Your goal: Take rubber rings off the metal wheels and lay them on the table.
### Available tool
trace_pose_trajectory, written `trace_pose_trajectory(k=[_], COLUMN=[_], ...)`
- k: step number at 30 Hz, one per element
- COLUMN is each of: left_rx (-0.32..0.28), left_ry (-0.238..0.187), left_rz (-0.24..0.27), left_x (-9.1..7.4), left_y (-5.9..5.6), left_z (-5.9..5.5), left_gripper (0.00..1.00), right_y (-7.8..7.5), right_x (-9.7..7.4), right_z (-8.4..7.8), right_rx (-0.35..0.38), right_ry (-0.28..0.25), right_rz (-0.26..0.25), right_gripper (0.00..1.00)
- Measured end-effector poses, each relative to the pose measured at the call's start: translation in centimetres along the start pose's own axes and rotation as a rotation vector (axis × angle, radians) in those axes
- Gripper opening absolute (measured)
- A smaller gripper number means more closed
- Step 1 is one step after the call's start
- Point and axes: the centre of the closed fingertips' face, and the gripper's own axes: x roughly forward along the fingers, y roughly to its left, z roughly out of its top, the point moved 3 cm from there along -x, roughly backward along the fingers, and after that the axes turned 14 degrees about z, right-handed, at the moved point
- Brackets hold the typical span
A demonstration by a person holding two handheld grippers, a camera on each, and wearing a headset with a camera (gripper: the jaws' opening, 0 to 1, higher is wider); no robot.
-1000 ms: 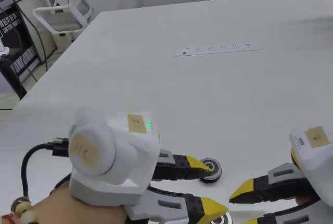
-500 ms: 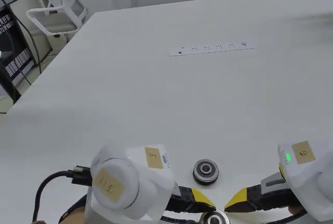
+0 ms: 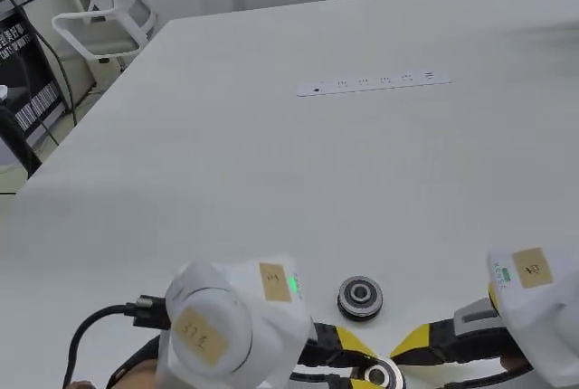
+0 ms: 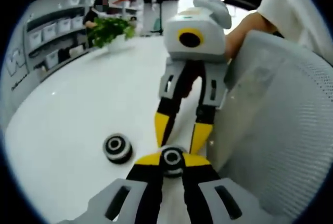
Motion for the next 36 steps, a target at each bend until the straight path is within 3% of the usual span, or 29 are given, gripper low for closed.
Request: trace_pose_trajectory(k=[8, 9, 10, 14, 18, 21, 23, 29, 32, 36], left_rx=[-0.005, -0.005, -0.004, -0.006, -0.011, -0.010, -0.010, -0.010, 0.006, 0.010], left_ry=[-0.003, -0.003, -0.004, -0.003, -0.003, -0.003, -0.002, -0.002, -0.001, 0.009], left_rz=[0.000, 0.000, 0.000, 0.000, 0.002, 0.004, 0.006, 0.009, 0.008, 0.003], left_x=[0.3, 0.4, 0.4, 0.7, 0.7, 0.9, 0.9, 1.1, 1.2, 1.3], left_y=[0.1, 0.2, 0.1, 0.3, 0.3, 0.4, 0.5, 0.6, 0.6, 0.7], left_z=[0.0, -0.1, -0.1, -0.1, -0.1, -0.2, -0.2, -0.3, -0.3, -0.3], left_gripper=[0.14, 0.14, 0.14, 0.14, 0.14, 0.14, 0.14, 0.14, 0.13, 0.13], right_y=[0.0, -0.2, 0.0, -0.4, -0.2, -0.5, -0.8, -1.0, -1.1, -0.8], right_x=[-0.2, -0.4, -0.3, -0.6, -0.5, -0.8, -1.2, -1.6, -1.8, -1.6], right_z=[-0.2, -0.6, -0.5, -0.7, -0.6, -0.6, -0.6, -0.4, 0.3, 0.3], right_rx=[-0.014, -0.002, 0.033, -0.006, -0.018, 0.034, 0.130, 0.373, 0.416, 0.415], right_ry=[0.021, 0.042, 0.011, 0.042, 0.058, 0.053, 0.009, -0.145, -0.220, -0.202], right_rz=[-0.007, -0.012, -0.003, -0.029, -0.030, -0.049, -0.059, -0.013, 0.008, 0.015], right_gripper=[0.16, 0.13, 0.12, 0.02, 0.00, 0.00, 0.00, 0.00, 0.00, 0.00])
